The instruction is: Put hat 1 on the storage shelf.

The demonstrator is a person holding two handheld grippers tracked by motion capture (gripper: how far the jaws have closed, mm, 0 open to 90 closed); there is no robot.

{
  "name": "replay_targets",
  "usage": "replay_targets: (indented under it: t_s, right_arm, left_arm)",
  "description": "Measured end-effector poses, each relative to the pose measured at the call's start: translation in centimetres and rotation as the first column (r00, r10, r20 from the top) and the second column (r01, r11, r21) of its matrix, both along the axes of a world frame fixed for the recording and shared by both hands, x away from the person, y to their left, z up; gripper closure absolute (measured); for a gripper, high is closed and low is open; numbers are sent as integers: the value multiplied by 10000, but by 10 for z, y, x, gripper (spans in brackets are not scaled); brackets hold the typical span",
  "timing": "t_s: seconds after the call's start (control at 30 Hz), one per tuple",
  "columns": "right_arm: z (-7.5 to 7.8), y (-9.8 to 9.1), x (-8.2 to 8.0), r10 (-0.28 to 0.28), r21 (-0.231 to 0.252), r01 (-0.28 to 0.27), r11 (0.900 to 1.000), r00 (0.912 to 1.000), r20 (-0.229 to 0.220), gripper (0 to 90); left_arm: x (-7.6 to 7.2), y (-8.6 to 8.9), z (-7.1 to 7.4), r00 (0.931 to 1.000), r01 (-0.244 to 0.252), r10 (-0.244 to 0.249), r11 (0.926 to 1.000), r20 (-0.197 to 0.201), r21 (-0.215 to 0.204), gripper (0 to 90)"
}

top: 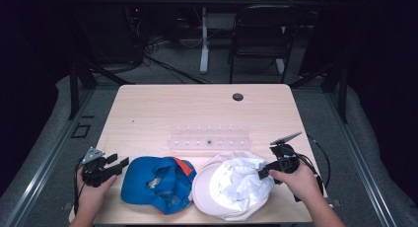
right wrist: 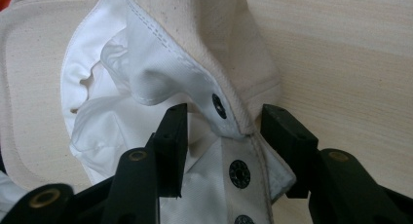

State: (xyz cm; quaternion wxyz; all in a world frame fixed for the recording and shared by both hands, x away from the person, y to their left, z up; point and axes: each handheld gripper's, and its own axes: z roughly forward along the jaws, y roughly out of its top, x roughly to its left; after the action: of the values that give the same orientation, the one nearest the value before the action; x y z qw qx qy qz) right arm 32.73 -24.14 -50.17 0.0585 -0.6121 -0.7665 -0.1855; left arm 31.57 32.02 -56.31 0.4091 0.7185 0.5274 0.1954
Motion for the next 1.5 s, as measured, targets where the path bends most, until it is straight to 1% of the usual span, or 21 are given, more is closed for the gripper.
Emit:
replay_targets:
  t_s: [0.17,0.2,0.27,0.33,0.37,0.4,0.43,0.53,0.6,0.63,0.73,0.77,0.87,1.03,1.1,1.13,1.17,1.2,1.3,1.4,1.5]
  right_arm:
    - [-1,1,-1,218,-148,-219,9997,9997,-70,610]
    - [-3,3,-3,-136,-33,137,9999,9998,172,620]
    - [0,1,-1,277,-423,-284,9987,9995,-161,639]
    - [-2,4,-3,-289,-232,288,9993,9996,-48,669]
    - [-2,4,-3,-289,-232,288,9993,9996,-48,669]
    - [-1,3,-3,-271,-278,261,9993,9990,-346,705]
    - [0,3,-3,-204,-317,191,9993,9989,-414,717]
    - [1,4,-4,-342,-251,331,9991,9985,-429,766]
    - [4,4,-4,-191,-320,175,9993,9985,-513,775]
    - [4,5,-5,-393,-300,380,9988,9983,-436,779]
    - [7,5,-4,-197,-455,170,9988,9980,-608,786]
    - [5,6,-6,-454,-347,440,9984,9981,-413,788]
    - [9,7,-5,-164,-664,130,9977,9985,-514,791]
    - [14,11,-6,-209,-882,176,9959,9991,-364,793]
    - [20,12,-6,-12,-752,-27,9972,9987,-519,794]
    - [21,13,-6,-268,-529,247,9983,9988,-399,794]
    - [24,12,-6,-144,-398,123,9991,9985,-527,794]
    - [26,13,-6,-326,-304,311,9991,9981,-517,794]
    - [32,12,-4,-88,-206,73,9998,9973,-726,794]
    - [39,14,-4,-376,147,388,9991,9964,-759,794]
    - [47,15,-4,-272,71,279,9996,9962,-823,794]
  left_arm:
    - [0,0,0,10000,20,-20,10000,9,22,454]
    - [0,0,0,10000,22,-22,10000,19,19,454]
    - [0,0,0,10000,17,-17,10000,21,16,454]
    - [0,0,0,10000,17,-17,10000,-11,40,454]
    - [0,0,0,10000,17,-17,10000,-11,40,454]
    - [0,1,1,10000,46,-46,10000,-52,50,454]
    - [0,1,1,10000,48,-48,10000,-47,58,454]
    - [0,1,1,10000,51,-50,10000,-31,48,454]
    - [0,1,1,10000,48,-48,10000,-38,47,454]
    - [0,1,1,10000,46,-46,10000,-38,44,454]
    - [0,1,1,10000,38,-38,10000,-33,45,454]
    - [0,1,1,10000,32,-32,10000,-23,48,454]
    - [-1,1,1,10000,17,-17,10000,-20,56,454]
    - [0,2,1,10000,4,-4,10000,-51,55,454]
    - [-1,2,1,10000,3,-3,10000,-49,38,454]
    - [0,2,1,10000,-3,3,10000,-45,39,454]
    - [0,2,1,10000,-10,11,10000,-37,33,454]
    - [0,2,1,10000,-15,15,10000,-33,26,454]
    - [0,2,1,10000,-14,14,10000,-34,18,454]
    - [0,3,1,10000,-15,15,10000,-38,10,454]
    - [0,2,1,10000,-27,27,10000,-38,5,454]
